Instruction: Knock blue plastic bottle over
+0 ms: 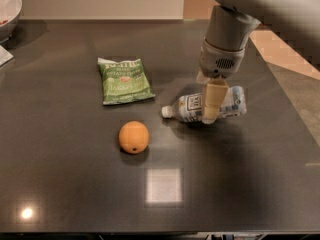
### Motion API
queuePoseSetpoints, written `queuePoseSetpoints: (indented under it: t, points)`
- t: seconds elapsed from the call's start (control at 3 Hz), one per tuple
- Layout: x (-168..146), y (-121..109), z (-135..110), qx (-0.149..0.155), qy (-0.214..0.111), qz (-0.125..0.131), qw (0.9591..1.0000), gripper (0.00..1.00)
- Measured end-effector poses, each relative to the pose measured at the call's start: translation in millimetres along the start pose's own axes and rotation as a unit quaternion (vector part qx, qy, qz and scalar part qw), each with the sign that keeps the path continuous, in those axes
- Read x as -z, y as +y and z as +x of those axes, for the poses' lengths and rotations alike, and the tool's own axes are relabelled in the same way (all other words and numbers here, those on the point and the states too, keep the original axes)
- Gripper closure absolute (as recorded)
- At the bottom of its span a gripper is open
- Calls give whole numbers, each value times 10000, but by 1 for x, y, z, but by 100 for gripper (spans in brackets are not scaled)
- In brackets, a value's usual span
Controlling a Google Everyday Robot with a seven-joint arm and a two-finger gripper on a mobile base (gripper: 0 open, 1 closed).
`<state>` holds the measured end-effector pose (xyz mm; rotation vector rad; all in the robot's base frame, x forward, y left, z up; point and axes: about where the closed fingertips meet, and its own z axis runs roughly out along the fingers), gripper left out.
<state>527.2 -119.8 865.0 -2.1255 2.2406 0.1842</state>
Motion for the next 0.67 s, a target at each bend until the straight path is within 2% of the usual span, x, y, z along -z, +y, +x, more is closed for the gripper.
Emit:
queuePoseSetpoints:
  t: [0.33,0.67]
  points:
    - [-7,1,2,-156,-186,-87,9997,0]
    - [-7,1,2,-157,-190,-88,9997,0]
